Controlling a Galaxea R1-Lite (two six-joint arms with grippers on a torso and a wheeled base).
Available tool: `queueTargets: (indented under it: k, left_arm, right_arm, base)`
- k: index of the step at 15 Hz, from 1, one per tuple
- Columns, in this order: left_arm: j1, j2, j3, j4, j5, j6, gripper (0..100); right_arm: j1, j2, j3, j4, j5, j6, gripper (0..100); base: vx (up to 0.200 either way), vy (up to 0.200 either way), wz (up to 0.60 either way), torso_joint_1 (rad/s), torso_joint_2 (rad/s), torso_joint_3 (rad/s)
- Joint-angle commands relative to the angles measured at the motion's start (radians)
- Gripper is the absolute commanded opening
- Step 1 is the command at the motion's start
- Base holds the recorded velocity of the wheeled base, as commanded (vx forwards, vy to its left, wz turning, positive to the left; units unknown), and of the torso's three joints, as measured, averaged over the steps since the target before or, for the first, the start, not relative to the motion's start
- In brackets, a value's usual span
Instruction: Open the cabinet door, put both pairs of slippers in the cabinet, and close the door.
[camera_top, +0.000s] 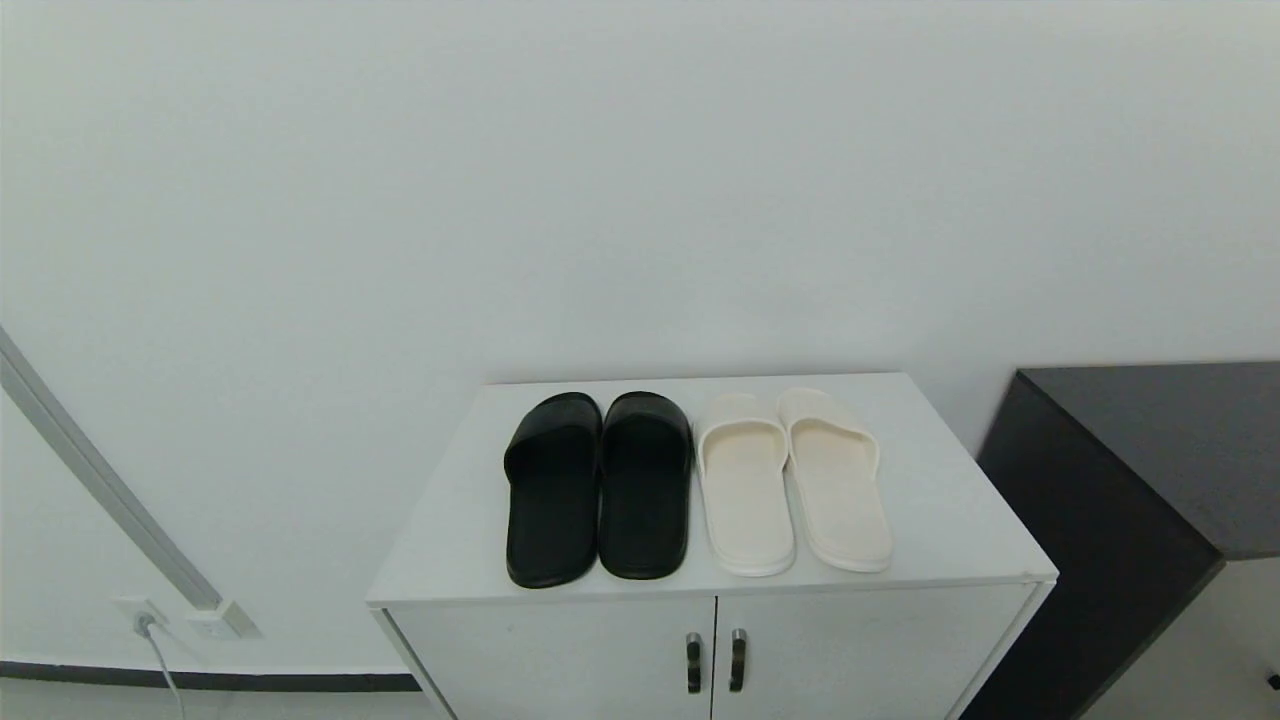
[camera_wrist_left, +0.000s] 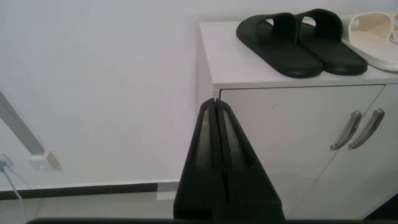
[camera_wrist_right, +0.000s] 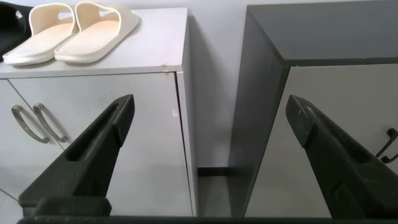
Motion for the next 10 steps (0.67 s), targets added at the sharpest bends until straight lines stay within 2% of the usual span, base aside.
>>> queueTargets:
  k: [1, 10]
  left_arm:
    - [0.0, 0.001, 0.0, 0.0, 0.0, 0.0, 0]
    - [0.0, 0.001, 0.0, 0.0, 0.0, 0.0, 0]
  right_arm:
    - [0.0, 0.0, 0.0, 0.0, 0.0, -0.001, 100]
    - [0.0, 0.0, -0.002, -0.001, 0.0, -0.008, 100]
  base:
    - [0.0, 0.0, 0.0, 0.0, 0.0, 0.0]
    - [0.0, 0.0, 0.0, 0.0, 0.0, 0.0]
